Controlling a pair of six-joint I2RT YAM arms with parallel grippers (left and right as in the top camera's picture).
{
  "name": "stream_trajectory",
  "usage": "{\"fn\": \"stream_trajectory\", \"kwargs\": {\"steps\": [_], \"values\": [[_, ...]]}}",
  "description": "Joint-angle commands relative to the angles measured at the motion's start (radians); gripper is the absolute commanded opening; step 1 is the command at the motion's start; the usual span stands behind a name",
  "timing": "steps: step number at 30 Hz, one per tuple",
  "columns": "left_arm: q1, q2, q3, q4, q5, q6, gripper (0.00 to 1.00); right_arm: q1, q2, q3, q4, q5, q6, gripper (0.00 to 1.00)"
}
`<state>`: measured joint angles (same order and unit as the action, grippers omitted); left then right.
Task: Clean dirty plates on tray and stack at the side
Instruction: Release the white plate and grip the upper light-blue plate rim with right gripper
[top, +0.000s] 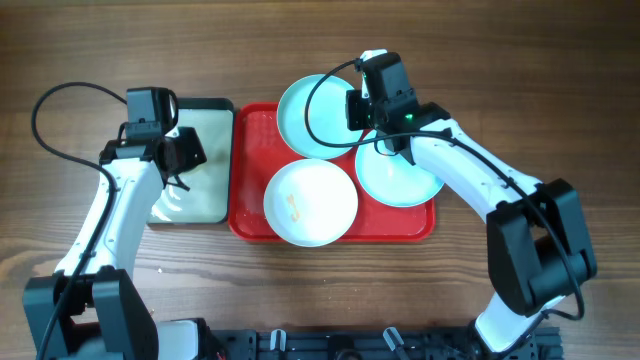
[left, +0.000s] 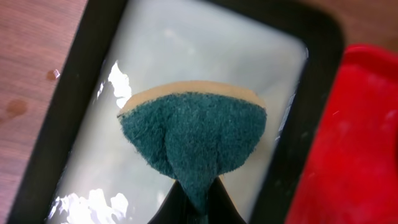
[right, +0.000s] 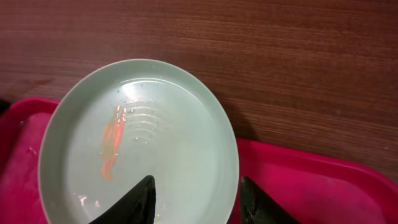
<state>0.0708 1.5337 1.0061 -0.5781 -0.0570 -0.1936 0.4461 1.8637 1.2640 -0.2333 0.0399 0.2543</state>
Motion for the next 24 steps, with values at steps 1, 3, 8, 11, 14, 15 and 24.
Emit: {"fn": "stream_trajectory", "kwargs": {"steps": [1,3,8,11,14,15,24], "values": [[0.003,-0.011,-0.005,0.037,0.068,-0.039,0.04,0.003,0.043,0.002,0.015,0.031,-0.037,0.44],[0.003,-0.011,-0.005,0.045,0.068,-0.039,0.04,0.003,0.060,0.002,0.024,0.031,-0.033,0.44],[0.003,-0.011,-0.006,0.040,0.068,-0.039,0.04,0.002,0.072,0.002,0.053,0.032,-0.034,0.45],[0.003,-0.011,-0.006,0.040,0.067,-0.039,0.04,-0.003,0.074,0.002,0.061,0.031,-0.014,0.45],[0.003,-0.011,-0.006,0.040,0.068,-0.039,0.04,-0.003,0.088,0.002,0.074,0.032,-0.008,0.47],[0.003,-0.011,-0.006,0.040,0.068,-0.039,0.04,-0.003,0.097,0.002,0.084,0.032,-0.008,0.49],[0.003,-0.010,-0.008,0.040,0.067,-0.023,0.04,-0.006,0.122,0.002,0.114,0.039,-0.008,0.36]]}}
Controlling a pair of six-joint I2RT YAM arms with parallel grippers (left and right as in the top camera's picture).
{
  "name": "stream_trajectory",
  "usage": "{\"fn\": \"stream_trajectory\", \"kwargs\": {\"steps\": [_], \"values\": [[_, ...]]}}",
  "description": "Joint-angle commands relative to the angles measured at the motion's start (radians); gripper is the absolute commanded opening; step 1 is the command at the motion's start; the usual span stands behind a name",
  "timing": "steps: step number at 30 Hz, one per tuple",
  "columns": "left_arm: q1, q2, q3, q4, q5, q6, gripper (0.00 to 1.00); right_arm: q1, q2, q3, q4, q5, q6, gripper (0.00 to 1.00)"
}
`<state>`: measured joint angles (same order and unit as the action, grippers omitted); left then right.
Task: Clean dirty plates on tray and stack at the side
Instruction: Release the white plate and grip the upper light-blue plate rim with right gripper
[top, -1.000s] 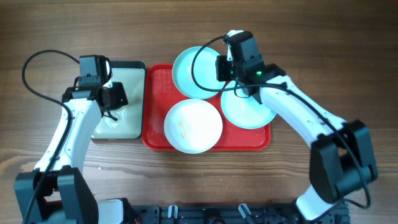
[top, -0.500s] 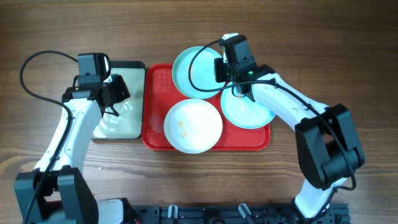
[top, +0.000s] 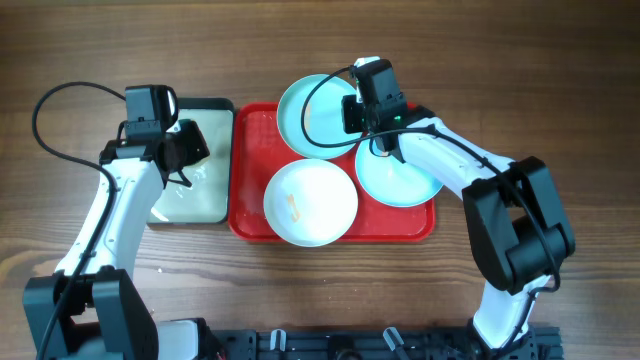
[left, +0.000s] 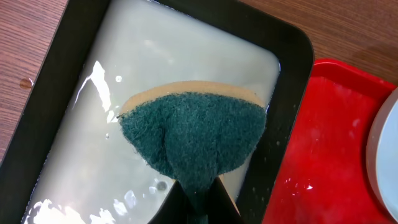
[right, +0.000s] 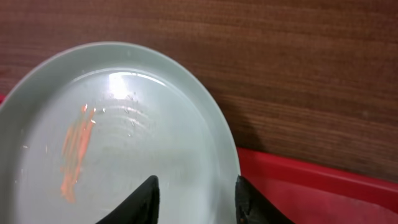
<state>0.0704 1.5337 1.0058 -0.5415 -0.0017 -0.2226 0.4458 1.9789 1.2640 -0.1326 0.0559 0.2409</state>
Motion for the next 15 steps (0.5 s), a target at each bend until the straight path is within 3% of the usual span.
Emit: {"fn": "stream_trajectory", "kwargs": {"steps": [1,7,10,13,15], "values": [[0.004,-0.010,-0.008,0.003,0.012,0.010,0.04,-0.007,0.007,0.002,0.017,0.023,0.005,0.31],[0.004,-0.010,-0.008,0.003,0.012,0.010,0.04,-0.008,-0.002,0.002,0.043,0.023,0.006,0.20],[0.004,-0.010,-0.010,0.003,0.012,0.010,0.04,-0.009,-0.002,0.002,0.035,0.023,-0.005,0.22],[0.004,-0.010,-0.021,0.010,0.012,0.010,0.04,-0.009,-0.002,0.002,0.042,0.071,-0.005,0.06],[0.004,-0.010,-0.022,0.011,0.012,0.010,0.04,-0.012,-0.002,0.002,0.051,0.095,-0.005,0.06]]}}
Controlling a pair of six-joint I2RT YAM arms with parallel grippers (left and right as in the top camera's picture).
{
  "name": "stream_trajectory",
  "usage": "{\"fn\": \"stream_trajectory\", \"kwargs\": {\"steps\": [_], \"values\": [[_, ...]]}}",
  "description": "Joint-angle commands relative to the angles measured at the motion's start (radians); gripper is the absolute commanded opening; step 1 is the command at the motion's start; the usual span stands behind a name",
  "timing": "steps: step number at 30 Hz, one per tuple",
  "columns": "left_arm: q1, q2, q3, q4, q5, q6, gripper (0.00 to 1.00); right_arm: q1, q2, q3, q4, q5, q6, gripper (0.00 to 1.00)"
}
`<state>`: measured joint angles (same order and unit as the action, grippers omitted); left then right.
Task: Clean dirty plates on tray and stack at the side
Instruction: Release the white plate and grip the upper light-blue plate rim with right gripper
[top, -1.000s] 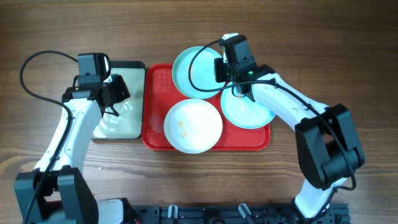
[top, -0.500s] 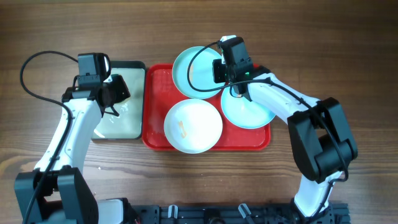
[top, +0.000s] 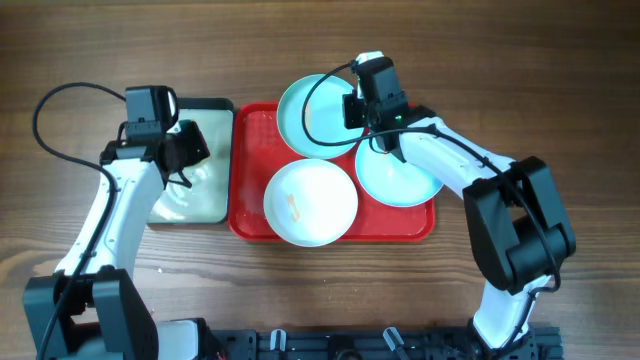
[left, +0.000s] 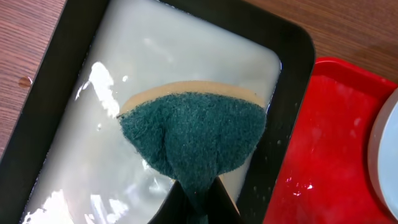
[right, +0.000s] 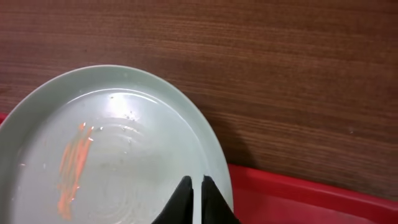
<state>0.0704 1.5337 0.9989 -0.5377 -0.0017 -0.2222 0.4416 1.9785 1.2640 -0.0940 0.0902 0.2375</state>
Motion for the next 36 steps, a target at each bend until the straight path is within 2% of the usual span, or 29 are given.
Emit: {"fn": "stream_trajectory", "kwargs": {"steps": [1,6,7,9,11,16,22,26,32,36], "values": [[0.004,-0.010,-0.015,0.007,0.012,0.009,0.04,-0.010,-0.002,0.002,0.013,0.060,0.000,0.06],[0.004,-0.010,-0.015,0.015,0.012,0.010,0.04,-0.025,-0.002,0.002,0.005,0.059,0.002,0.13],[0.004,-0.010,-0.015,0.016,0.012,0.014,0.04,-0.025,-0.002,0.002,0.005,0.058,0.002,0.16],[0.004,-0.010,-0.015,0.015,0.012,0.036,0.04,-0.025,-0.002,0.002,0.003,0.021,0.000,0.30],[0.004,-0.010,-0.015,0.015,0.012,0.036,0.04,-0.025,-0.002,0.002,-0.005,-0.002,-0.001,0.34],[0.004,-0.010,-0.015,0.021,0.012,0.059,0.04,-0.034,-0.002,0.002,-0.002,-0.010,0.001,0.34],[0.004,-0.010,-0.015,0.019,0.012,0.061,0.04,-0.076,-0.002,0.002,-0.007,-0.145,0.011,0.34],[0.004,-0.010,-0.015,0.018,0.012,0.061,0.04,-0.076,0.019,0.002,-0.032,-0.144,0.021,0.33],[0.004,-0.010,-0.015,0.010,0.012,0.062,0.04,-0.076,0.045,0.002,-0.064,-0.144,0.024,0.20],[0.004,-0.010,-0.015,0.010,0.012,0.062,0.04,-0.074,0.045,0.002,-0.107,-0.144,0.028,0.19]]}}
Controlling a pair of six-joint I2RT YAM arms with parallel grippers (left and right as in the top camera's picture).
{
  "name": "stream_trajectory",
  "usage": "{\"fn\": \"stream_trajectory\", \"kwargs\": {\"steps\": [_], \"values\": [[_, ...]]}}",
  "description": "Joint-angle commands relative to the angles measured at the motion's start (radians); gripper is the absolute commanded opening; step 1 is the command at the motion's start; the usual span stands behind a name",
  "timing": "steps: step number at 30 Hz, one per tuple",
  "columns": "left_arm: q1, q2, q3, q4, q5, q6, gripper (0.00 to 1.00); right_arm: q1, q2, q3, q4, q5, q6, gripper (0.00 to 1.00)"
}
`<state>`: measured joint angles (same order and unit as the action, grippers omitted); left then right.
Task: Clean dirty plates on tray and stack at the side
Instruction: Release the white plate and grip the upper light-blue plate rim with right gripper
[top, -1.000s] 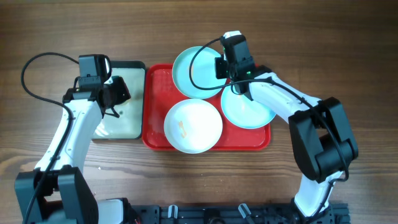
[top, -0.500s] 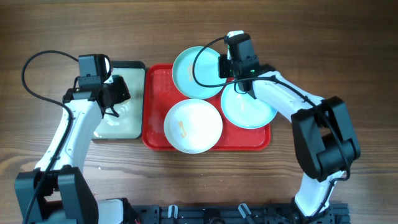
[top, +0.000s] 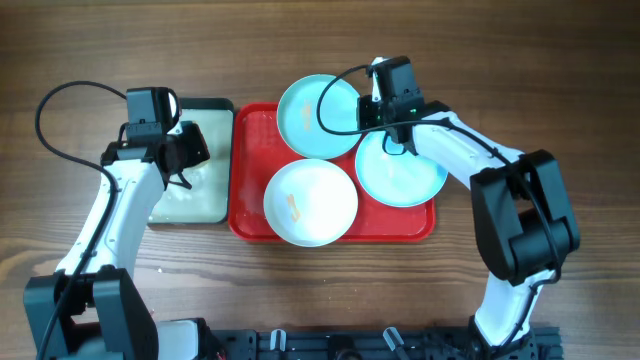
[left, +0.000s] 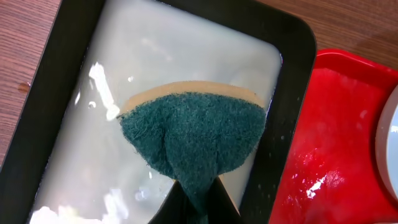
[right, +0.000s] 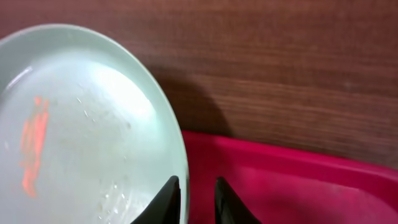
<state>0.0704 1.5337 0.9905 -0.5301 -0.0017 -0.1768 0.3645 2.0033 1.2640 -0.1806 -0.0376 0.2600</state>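
Note:
Three plates lie on the red tray. At its back is a pale green plate with an orange smear; a white plate with an orange mark sits in front, and another pale green plate on the right. My right gripper is open by a narrow gap astride the back plate's right rim, one finger inside, one over the tray. It shows at that rim from overhead. My left gripper is shut on a green sponge above the basin.
A black basin of cloudy soapy water stands left of the tray, its rim against the tray edge. Bare wood table surrounds the tray, behind and to the right of it.
My right gripper was shut over the inside of the back plate; now it sits further right, jaws slightly apart astride the rim. The left gripper and sponge have barely moved.
My right gripper was wide open above the smeared back plate, then lower and still open, then shut near its right side. Now it straddles the rim. All along my left gripper held the sponge over the soapy basin. No plate has moved.

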Motion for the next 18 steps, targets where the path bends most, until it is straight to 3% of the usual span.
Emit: {"fn": "stream_trajectory", "kwargs": {"steps": [1,13,16,18], "values": [[0.004,-0.010,-0.007,0.002,0.012,0.016,0.04,0.003,0.020,0.002,-0.030,-0.017,0.005,0.19],[0.004,-0.010,-0.007,0.003,0.012,0.039,0.04,0.006,0.020,0.002,-0.060,-0.080,0.005,0.18],[0.004,-0.010,-0.007,0.004,0.012,0.039,0.04,0.005,0.020,0.002,-0.056,-0.080,0.005,0.04],[0.004,-0.010,-0.007,0.004,0.012,0.039,0.04,0.006,0.020,0.002,-0.056,-0.092,0.002,0.04]]}}
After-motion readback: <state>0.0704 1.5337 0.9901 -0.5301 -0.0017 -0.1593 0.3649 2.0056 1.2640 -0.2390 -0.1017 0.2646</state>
